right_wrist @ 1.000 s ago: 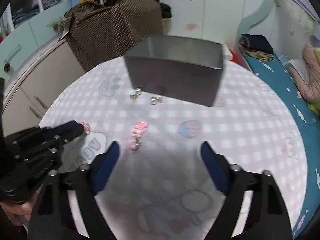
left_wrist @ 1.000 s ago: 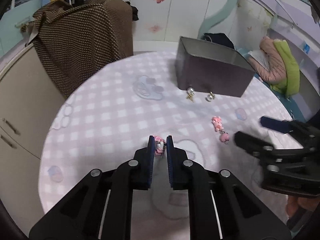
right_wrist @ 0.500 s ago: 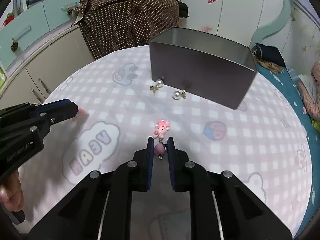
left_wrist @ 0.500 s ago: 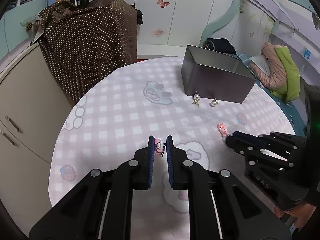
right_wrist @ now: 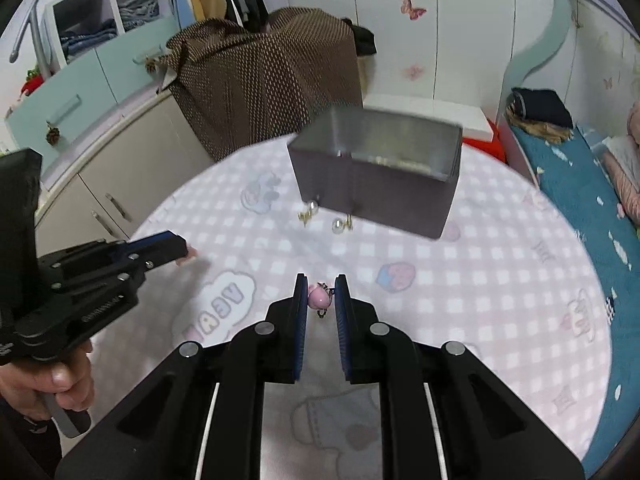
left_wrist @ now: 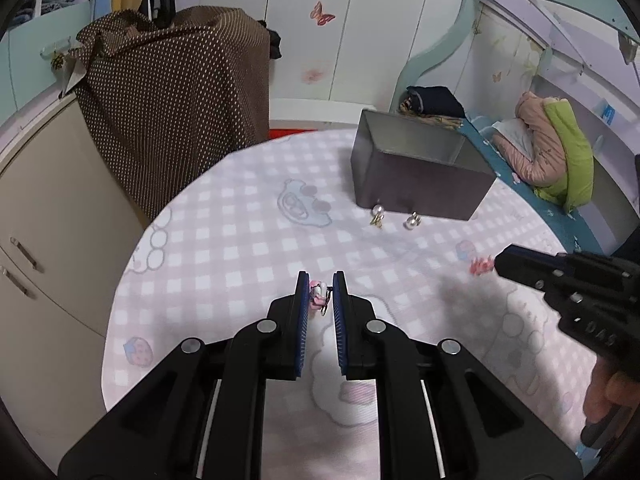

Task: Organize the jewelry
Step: 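Carry both pink charms over the grey tin and open both tools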

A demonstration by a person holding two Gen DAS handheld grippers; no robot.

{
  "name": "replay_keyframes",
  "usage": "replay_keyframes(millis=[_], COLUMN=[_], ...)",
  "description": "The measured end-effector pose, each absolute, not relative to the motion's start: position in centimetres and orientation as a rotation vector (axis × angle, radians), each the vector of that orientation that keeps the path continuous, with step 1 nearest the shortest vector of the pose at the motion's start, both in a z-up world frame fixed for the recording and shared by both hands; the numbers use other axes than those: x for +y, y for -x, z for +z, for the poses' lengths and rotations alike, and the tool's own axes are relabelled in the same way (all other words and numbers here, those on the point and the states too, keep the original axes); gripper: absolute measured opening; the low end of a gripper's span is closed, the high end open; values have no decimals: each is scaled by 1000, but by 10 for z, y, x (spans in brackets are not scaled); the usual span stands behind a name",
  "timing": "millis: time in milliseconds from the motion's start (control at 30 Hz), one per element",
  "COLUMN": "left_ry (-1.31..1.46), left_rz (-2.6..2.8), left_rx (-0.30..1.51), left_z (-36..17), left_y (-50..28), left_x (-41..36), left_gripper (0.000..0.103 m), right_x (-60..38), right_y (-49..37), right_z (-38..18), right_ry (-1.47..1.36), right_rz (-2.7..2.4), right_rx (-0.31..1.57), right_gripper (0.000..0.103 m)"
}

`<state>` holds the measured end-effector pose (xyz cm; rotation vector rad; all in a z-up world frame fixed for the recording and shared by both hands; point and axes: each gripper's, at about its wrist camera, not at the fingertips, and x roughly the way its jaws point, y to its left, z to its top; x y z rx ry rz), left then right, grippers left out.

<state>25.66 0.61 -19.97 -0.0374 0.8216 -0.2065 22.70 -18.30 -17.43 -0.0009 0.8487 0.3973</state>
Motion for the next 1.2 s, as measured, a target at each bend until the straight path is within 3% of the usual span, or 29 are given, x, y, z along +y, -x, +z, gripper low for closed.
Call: replay_keyframes(millis=[400, 733, 1200], left_ry=[13, 24, 33], left_rz=[-250, -331, -379], left_rx=[692, 656, 792], left_z=[-134, -81, -94], left_y=[-273, -334, -419], left_x=[-14, -44, -79], left_gripper=[12, 12, 12], right_x=[-192, -209, -213], right_y=[-238, -286, -343], right_z=[-101, -71, -86], right_ry=[37, 7, -24], right_rz=[399, 369, 359], right_rx=[681, 630, 734], right_gripper=[12, 12, 13])
